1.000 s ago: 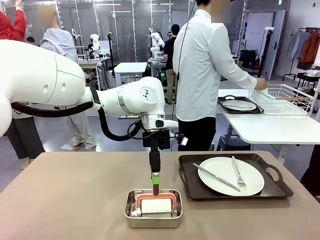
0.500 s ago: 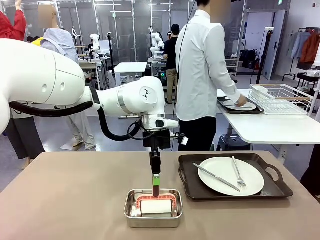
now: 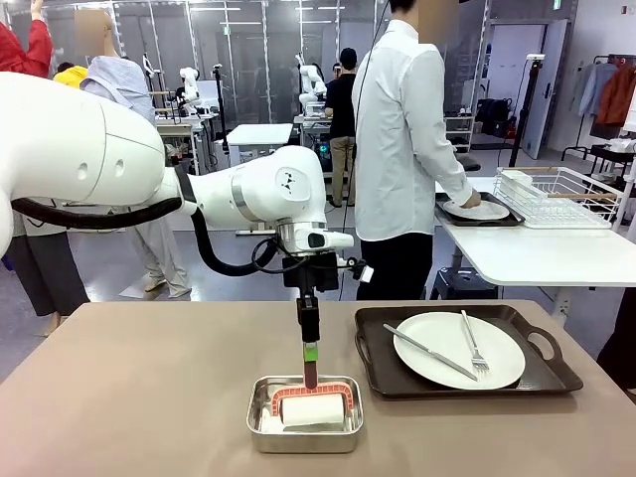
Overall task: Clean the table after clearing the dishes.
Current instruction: When the left (or right) Handle tray is removed, use the left hand (or right hand) to clean the left (or right) side of the table with the Lint Roller.
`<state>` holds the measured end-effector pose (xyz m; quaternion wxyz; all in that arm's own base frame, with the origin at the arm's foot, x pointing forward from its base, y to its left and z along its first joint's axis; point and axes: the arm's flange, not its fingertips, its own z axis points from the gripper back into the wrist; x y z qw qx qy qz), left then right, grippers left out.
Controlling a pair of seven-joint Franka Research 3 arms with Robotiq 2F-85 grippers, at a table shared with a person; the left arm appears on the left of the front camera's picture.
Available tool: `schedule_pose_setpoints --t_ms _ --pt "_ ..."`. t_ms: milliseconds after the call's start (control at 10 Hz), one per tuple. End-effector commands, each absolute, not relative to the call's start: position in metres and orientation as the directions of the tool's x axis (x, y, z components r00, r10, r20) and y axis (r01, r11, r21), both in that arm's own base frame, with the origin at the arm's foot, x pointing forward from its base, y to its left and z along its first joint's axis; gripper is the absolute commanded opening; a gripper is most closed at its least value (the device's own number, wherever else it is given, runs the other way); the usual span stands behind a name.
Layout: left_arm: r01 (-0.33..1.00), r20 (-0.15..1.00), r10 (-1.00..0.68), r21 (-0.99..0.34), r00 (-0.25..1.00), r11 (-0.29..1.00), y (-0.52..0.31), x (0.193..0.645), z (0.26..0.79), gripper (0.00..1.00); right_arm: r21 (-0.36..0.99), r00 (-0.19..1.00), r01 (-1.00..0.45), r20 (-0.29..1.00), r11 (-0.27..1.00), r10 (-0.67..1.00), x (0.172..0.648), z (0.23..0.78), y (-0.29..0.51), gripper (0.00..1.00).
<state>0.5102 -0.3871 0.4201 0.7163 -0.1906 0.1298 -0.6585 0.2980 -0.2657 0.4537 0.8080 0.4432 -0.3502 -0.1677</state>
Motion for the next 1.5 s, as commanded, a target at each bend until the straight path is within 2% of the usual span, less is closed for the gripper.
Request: schedule_pose_setpoints --t_ms 0,100,200,300,400,500,700,900,1000,1100,1200,1400 --pt "0.906 0.104 -0.960 -0.370 0.262 0.207 -0.354 0.490 0.481 0.00 0.832 0.688 -0.064 0.437 0.551 -0.580 0.297 0.453 -0.265 1.00" --pt "0.891 0.199 -0.886 -0.280 0.418 0.357 -0.314 0.486 0.528 0.00 0.832 0.688 -0.064 0.437 0.551 -0.580 0.297 0.453 -0.265 1.00" --pt "0.855 0.287 -0.810 -0.265 0.511 0.446 -0.274 0.482 0.549 0.00 0.832 0.688 -0.064 0.437 0.551 -0.580 0.297 0.453 -0.265 1.00" --pt "0.831 0.358 -0.753 -0.306 0.553 0.465 -0.238 0.476 0.552 0.00 0.832 0.688 -0.064 0.437 0.551 -0.580 0.297 0.453 -0.265 1.00" --pt "0.771 0.400 -0.659 -0.314 0.637 0.554 -0.202 0.475 0.542 0.00 0.832 0.688 -0.064 0.437 0.551 -0.580 0.297 0.453 -0.265 1.00" --pt "0.673 0.453 -0.505 -0.389 0.734 0.629 -0.163 0.474 0.527 0.00 0.832 0.688 -0.064 0.437 0.551 -0.580 0.297 0.453 -0.265 1.00" --pt "0.465 0.425 -0.266 -0.481 0.865 0.743 -0.121 0.468 0.475 0.00 0.832 0.688 -0.064 0.437 0.551 -0.580 0.297 0.453 -0.265 1.00" --pt "0.325 0.357 -0.135 -0.550 0.924 0.770 -0.110 0.478 0.432 0.00 0.832 0.688 -0.064 0.437 0.551 -0.580 0.297 0.453 -0.265 1.00" --pt "0.315 0.352 -0.132 -0.536 0.927 0.783 -0.111 0.484 0.426 0.00 0.832 0.688 -0.064 0.437 0.551 -0.580 0.297 0.453 -0.265 1.00" --pt "0.390 0.384 -0.195 -0.537 0.902 0.748 -0.122 0.489 0.429 0.00 0.832 0.688 -0.064 0.437 0.551 -0.580 0.297 0.453 -0.265 1.00" --pt "0.328 0.330 -0.166 -0.532 0.929 0.781 -0.092 0.473 0.414 0.00 0.832 0.688 -0.064 0.437 0.551 -0.580 0.297 0.453 -0.265 1.00" --pt "0.328 0.330 -0.166 -0.532 0.929 0.781 -0.092 0.473 0.414 0.00 0.832 0.688 -0.064 0.437 0.551 -0.580 0.297 0.453 -0.265 1.00"
